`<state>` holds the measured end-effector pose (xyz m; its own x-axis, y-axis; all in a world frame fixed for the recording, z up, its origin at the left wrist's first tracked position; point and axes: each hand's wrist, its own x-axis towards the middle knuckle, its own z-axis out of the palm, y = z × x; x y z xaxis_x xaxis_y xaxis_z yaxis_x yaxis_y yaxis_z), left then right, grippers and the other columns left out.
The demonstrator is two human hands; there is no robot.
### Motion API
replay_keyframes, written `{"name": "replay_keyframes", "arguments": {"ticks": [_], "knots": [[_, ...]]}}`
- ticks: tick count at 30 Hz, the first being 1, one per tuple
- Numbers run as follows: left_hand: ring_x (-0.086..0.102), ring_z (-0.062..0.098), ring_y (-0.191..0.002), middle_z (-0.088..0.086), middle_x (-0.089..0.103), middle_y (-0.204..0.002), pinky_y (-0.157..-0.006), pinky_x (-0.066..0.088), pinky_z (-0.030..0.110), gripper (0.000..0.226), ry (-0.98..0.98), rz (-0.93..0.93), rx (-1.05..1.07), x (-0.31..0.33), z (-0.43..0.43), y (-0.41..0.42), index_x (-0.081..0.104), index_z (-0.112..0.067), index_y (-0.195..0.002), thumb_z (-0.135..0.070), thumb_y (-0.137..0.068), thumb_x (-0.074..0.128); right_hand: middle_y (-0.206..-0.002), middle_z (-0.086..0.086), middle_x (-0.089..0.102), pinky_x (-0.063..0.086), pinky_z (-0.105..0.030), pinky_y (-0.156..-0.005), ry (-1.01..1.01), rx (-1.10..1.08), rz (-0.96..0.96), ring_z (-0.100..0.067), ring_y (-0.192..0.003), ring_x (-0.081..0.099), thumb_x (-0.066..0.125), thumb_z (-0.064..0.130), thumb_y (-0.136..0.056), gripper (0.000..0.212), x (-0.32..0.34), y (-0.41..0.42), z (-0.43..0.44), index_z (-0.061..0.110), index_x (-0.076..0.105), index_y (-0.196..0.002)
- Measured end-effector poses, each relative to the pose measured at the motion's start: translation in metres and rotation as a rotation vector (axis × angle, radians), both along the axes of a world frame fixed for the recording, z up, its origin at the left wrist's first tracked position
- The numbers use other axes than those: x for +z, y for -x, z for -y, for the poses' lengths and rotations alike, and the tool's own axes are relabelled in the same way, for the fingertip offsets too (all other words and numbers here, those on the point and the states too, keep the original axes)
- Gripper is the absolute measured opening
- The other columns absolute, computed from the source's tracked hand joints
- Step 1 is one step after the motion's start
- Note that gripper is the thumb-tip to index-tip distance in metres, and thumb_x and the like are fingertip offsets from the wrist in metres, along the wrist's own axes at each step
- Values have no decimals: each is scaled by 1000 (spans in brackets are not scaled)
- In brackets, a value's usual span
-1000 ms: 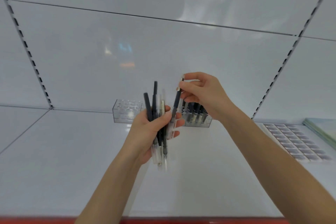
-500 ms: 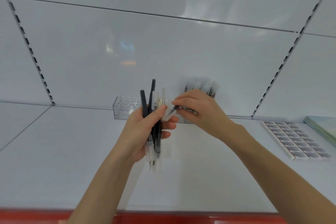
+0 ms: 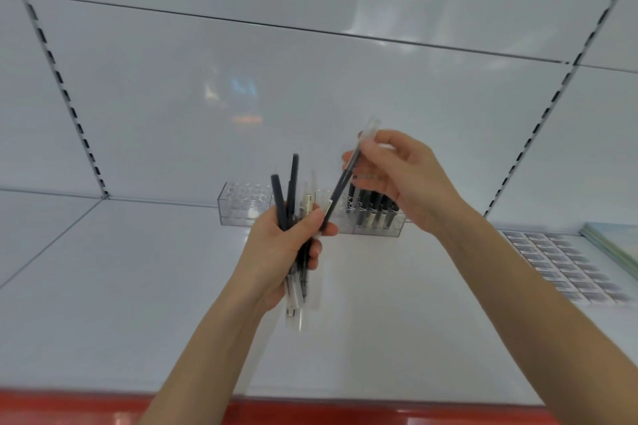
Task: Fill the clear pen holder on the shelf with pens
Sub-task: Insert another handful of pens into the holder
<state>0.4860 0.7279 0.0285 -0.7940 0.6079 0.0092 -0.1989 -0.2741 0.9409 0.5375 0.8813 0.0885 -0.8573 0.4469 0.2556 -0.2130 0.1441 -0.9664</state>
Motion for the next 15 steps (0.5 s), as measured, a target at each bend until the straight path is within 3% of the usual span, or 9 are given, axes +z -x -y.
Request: {"name": "replay_keyframes", "arguments": {"ticks": [6,11,15], "knots": [[51,10,-48,10,69,-79,-42,44,19,13,14,56,68,0,1,3,58,-5,-96,-15,-88,59,-62,0,69,56,-22,-61,-136,-152,-138,-15,-61,68,64,7,-83,13,20,9,-21,13,60,-94],[55,13,-59,8,60,-79,-45,49,19,13,-13,168,154,-1,5,9,59,-4,-97,-14,-90,57,-80,2,63,56,-27,-72,-536,-416,-150,-16,-66,66,61,11,-84,15,14,27,-46,16,60,-98],[57,15,-64,6,57,-73,-49,52,21,7,-53,183,169,-2,7,9,61,-6,-91,-11,-89,57,-88,-2,63,47,-13,-73,-734,-405,-61,-12,-74,59,59,11,-86,16,-9,38,-53,9,63,-102]]}}
